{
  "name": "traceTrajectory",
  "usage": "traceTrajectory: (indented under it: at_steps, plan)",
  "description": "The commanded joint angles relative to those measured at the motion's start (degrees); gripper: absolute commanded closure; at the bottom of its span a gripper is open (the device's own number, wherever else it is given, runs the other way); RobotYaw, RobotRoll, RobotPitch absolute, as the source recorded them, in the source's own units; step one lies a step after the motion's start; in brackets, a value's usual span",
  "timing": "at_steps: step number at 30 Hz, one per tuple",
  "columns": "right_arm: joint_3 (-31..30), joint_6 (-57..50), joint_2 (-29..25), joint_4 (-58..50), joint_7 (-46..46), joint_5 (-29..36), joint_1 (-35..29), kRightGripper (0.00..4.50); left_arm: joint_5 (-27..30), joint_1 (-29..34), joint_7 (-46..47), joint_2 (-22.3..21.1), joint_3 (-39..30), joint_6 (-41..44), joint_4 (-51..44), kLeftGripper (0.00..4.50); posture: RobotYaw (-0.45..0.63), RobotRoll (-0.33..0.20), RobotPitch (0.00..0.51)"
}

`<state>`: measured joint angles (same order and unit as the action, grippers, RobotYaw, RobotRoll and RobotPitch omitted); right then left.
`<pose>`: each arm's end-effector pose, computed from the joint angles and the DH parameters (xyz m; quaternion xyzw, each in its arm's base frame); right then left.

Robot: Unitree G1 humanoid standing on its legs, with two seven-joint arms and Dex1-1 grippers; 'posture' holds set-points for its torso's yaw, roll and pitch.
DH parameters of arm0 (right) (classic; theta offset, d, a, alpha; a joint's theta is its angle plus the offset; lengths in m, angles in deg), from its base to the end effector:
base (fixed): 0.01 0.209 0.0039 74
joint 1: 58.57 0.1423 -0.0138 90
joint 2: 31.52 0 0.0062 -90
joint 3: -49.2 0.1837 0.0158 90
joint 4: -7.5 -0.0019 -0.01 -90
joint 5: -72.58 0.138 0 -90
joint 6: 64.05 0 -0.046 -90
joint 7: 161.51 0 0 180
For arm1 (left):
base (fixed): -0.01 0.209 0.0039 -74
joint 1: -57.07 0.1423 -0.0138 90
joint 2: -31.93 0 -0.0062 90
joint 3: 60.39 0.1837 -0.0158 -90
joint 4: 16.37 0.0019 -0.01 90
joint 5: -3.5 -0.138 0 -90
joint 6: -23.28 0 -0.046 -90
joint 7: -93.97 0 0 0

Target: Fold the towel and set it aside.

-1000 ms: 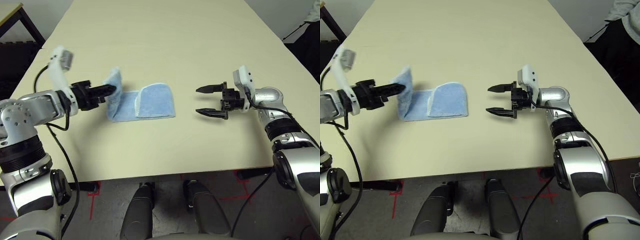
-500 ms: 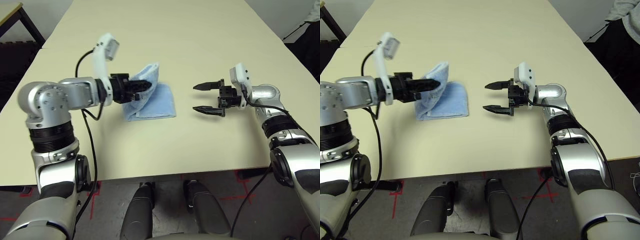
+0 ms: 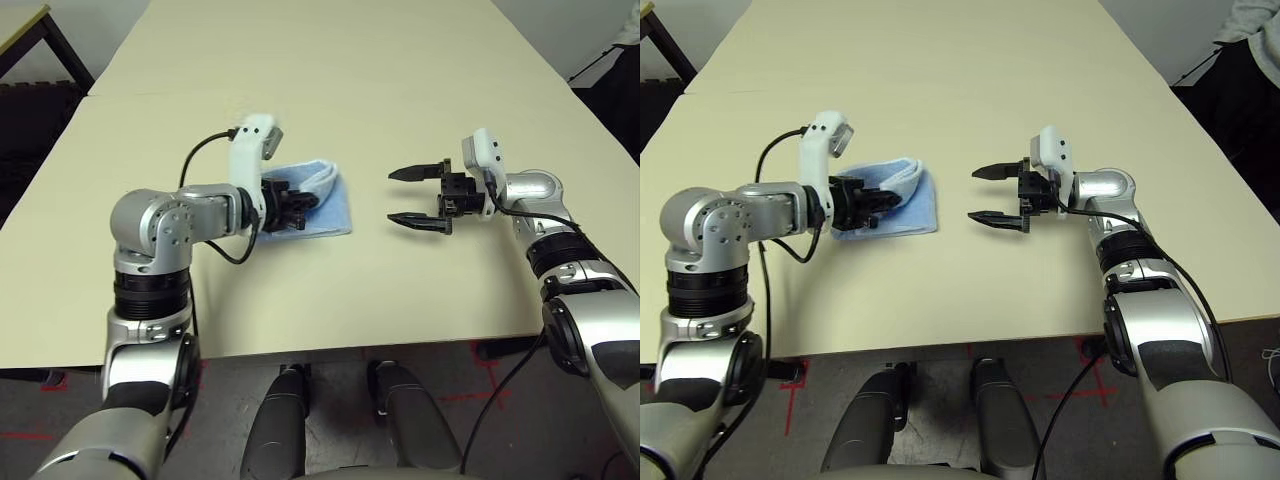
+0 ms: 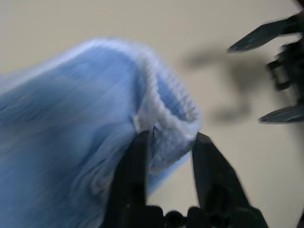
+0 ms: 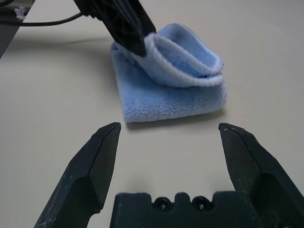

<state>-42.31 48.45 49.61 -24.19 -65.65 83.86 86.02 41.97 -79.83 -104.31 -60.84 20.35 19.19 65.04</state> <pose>0.3504 -0.2225 0.1658 -0.1955 -0.0596 0.6228 0.7552 0.2779 0.1608 0.2228 -0.0745 0.2485 -0.3673 0.8932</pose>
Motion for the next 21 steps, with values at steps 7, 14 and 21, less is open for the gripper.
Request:
traceTrajectory:
  at_steps: [7, 14, 21]
  plan:
    - [0.67, 0.83, -0.75, 0.33, 0.65, -0.53, 0.05, 0.0, 8.71, -0.09, -5.11, -3.65, 1.73, 6.59, -1.79, 0.03, 0.05, 0.0, 0.168]
    - [0.77, 1.15, -1.38, 0.47, 0.72, -0.5, -0.23, 0.0, 5.37, -0.19, -5.95, -8.99, 3.35, -0.61, -0.71, 0.03, 0.05, 0.0, 0.167]
    - [0.59, 1.34, -1.12, 0.79, 0.99, -0.55, -0.19, 0.0, 2.4, -0.88, -13.55, -11.75, 5.74, -14.78, 2.04, 0.03, 0.06, 0.0, 0.168]
